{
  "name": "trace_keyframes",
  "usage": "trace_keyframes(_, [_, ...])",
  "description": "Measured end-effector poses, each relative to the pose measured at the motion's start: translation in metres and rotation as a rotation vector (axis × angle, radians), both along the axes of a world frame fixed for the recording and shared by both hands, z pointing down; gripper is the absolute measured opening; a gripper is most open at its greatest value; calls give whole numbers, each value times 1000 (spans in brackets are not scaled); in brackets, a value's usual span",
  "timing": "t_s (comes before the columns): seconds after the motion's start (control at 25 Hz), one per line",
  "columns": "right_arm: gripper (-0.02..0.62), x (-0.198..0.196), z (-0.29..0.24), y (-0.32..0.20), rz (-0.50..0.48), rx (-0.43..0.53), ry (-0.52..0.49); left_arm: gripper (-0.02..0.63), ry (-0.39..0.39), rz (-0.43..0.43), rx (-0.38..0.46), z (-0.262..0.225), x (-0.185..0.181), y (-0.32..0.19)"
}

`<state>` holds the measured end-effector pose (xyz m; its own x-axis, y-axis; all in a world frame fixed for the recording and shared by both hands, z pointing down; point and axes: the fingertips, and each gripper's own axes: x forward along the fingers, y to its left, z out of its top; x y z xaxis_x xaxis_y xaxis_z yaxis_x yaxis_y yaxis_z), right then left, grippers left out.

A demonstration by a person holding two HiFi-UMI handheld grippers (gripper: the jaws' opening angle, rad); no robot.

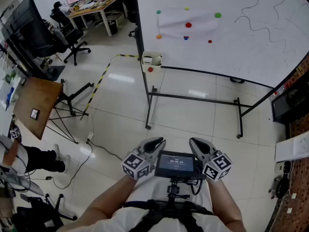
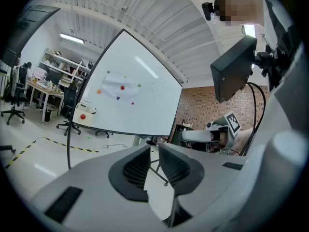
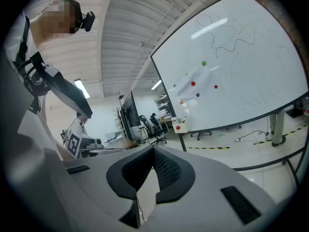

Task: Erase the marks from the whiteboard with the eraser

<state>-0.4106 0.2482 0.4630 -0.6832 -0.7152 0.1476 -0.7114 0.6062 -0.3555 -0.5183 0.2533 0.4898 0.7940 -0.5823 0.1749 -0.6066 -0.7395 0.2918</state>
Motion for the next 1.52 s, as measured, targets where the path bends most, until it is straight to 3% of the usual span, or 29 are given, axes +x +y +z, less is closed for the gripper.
trace_keyframes(0.24, [18,7,13,-45,-20,-15,-21,81,-36,-35,-26,15,1,-29])
trace_keyframes(0.52, [18,-5,11,-128,-122,-2,-46,80,-72,-138,-37,10,-10,-104])
trace_keyframes(0.92, [20,27,8,-255,-199,-12,-93,80,-115,-196,-24,-9,41,-233])
trace_keyframes(1.12, [20,42,10,-305,-230,-16,-117,80,-132,-315,-50,2,38,-288])
trace_keyframes(1.24, [18,39,5,-325,-275,-5,-131,79,-148,-384,-60,4,28,-308])
trace_keyframes(1.52, [18,46,8,-348,-301,-29,-156,80,-187,-414,-72,3,26,-336])
